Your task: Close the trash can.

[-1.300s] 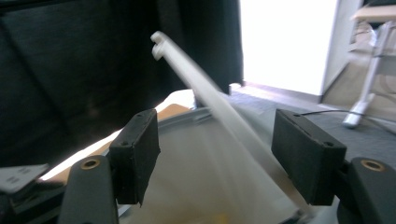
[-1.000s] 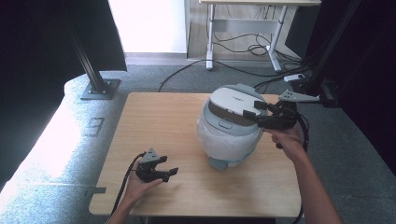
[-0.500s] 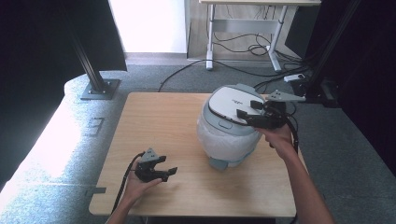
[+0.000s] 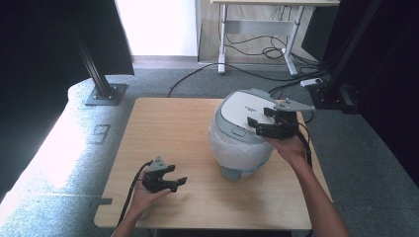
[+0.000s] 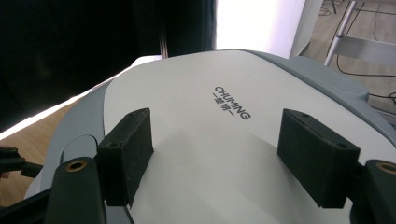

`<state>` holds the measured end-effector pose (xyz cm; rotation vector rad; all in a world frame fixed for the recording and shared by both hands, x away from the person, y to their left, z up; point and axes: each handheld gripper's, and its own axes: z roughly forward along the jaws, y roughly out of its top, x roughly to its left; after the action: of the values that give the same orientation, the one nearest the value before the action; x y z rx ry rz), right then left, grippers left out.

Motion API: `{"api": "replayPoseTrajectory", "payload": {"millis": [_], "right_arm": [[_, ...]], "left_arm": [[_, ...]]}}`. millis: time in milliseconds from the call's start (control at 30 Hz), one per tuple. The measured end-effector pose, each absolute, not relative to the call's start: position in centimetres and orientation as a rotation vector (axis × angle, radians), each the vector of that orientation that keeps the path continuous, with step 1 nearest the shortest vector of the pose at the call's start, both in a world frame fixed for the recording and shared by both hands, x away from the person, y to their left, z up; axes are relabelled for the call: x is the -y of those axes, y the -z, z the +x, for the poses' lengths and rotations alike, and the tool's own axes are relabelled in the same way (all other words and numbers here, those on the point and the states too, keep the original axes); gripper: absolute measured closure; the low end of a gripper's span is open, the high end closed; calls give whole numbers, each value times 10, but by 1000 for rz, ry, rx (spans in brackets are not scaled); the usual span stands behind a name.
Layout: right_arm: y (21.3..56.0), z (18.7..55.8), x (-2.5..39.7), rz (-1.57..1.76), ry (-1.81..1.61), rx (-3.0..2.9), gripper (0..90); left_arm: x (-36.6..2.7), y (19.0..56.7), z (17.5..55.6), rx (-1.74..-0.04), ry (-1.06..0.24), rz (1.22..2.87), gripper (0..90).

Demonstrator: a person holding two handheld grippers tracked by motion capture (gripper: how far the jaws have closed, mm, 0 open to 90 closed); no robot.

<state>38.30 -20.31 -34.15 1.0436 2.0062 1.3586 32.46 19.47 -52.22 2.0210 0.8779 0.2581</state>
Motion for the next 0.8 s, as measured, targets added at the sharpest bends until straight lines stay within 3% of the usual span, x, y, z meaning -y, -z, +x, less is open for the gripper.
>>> {"api": "replayPoseTrajectory", "payload": {"millis": [433, 800], "right_arm": [[339, 378, 197, 1041, -1271, -2023, 299], [345, 378, 211, 1043, -1400, -1988, 292]], "left_arm": [[-195, 522, 324, -878, -261, 2022, 269], [-198, 522, 326, -884, -262, 2018, 269]]}}
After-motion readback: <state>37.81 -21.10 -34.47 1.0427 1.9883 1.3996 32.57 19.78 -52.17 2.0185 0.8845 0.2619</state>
